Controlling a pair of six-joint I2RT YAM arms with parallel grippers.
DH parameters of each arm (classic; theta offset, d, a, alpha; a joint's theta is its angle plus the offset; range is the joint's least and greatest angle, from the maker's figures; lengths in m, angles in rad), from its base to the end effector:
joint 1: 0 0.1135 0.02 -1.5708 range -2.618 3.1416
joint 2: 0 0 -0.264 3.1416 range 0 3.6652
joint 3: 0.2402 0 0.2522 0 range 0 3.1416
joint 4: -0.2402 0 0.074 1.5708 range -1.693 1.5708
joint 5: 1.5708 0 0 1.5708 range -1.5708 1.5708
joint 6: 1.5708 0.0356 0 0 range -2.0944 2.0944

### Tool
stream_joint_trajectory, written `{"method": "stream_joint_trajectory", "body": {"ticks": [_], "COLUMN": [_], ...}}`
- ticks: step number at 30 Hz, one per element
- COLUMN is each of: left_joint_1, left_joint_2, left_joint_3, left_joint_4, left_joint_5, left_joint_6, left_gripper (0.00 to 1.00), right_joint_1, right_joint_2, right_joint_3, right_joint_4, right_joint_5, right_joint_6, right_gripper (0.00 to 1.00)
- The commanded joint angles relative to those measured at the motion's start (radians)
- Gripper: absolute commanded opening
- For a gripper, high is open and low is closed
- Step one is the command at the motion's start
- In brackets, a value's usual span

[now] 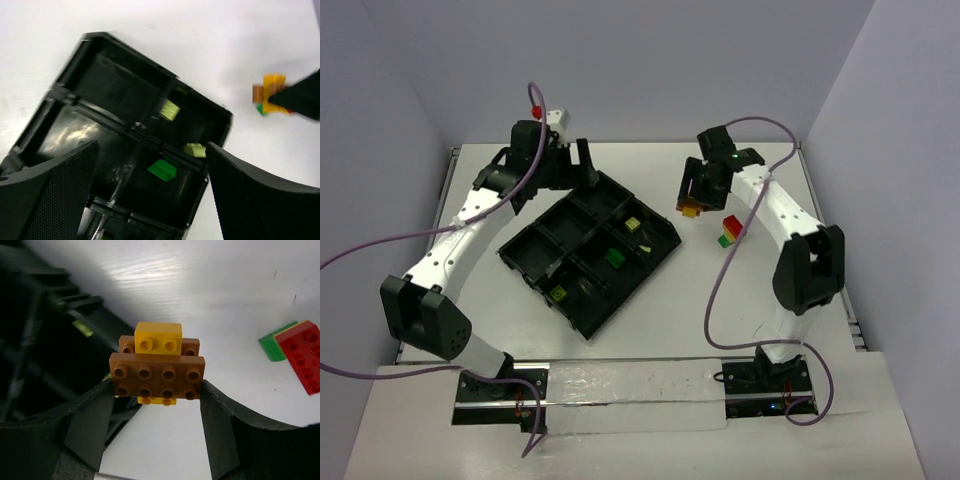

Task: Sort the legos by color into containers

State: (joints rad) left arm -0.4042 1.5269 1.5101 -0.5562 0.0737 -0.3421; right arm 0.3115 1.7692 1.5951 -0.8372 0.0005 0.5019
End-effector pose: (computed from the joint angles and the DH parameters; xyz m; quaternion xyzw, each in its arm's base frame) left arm 0.3174 -0.1386 0.3738 0.0449 0.8765 -0.2044 0.4334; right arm 0.3635 0.1170 0.2961 0.0914 0.9568 0.1090 0.2537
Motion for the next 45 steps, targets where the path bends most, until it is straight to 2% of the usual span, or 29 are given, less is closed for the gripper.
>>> {"method": "stream_joint_trajectory", "body": {"ticks": [1,4,6,9,12,14,18,24,33,38,42,45], "left_joint_1": [-0.028,-0.030,-0.030,-0.031,-0.036,-0.051,-0.089,-0.103,-0.107,-0.108,-0.108,-0.107], "left_joint_2": [-0.089,-0.145,-0.173,-0.215,-0.198,-0.173,-0.133,-0.106,-0.181,-0.156,-0.111,-0.072], "left_joint_3": [-0.074,-0.163,-0.216,-0.290,-0.286,-0.264,-0.238,-0.216,-0.326,-0.314,-0.274,-0.263], "left_joint_4": [0.174,0.292,0.345,0.443,0.463,0.439,0.414,0.395,0.547,0.524,0.557,0.613], "left_joint_5": [0.240,0.411,0.462,0.663,0.792,0.823,0.794,0.694,0.574,0.568,0.623,0.691], "left_joint_6": [0.117,0.166,0.178,0.176,0.150,0.158,0.181,0.189,0.110,0.106,-0.044,-0.242], "left_gripper": [0.93,0.92,0.91,0.90,0.90,0.90,0.90,0.89,0.89,0.89,0.85,0.82], "right_joint_1": [-0.009,-0.014,-0.015,-0.017,-0.015,-0.014,-0.015,-0.017,-0.014,-0.014,-0.015,-0.015], "right_joint_2": [-0.136,-0.178,-0.185,-0.198,-0.198,-0.194,-0.188,-0.192,-0.198,-0.200,-0.208,-0.217], "right_joint_3": [-0.004,-0.009,-0.011,-0.021,-0.029,-0.041,-0.060,-0.076,-0.122,-0.123,-0.119,-0.103], "right_joint_4": [-0.019,-0.018,-0.015,0.008,0.032,0.070,0.106,0.138,0.219,0.222,0.215,0.194], "right_joint_5": [-0.158,-0.356,-0.407,-0.555,-0.653,-0.724,-0.817,-0.862,-0.889,-0.874,-0.825,-0.760], "right_joint_6": [-0.051,-0.092,-0.100,-0.105,-0.100,-0.091,-0.077,-0.048,0.039,0.045,0.050,0.046], "right_gripper": [0.42,0.42,0.42,0.41,0.41,0.41,0.41,0.41,0.41,0.40,0.40,0.40]}}
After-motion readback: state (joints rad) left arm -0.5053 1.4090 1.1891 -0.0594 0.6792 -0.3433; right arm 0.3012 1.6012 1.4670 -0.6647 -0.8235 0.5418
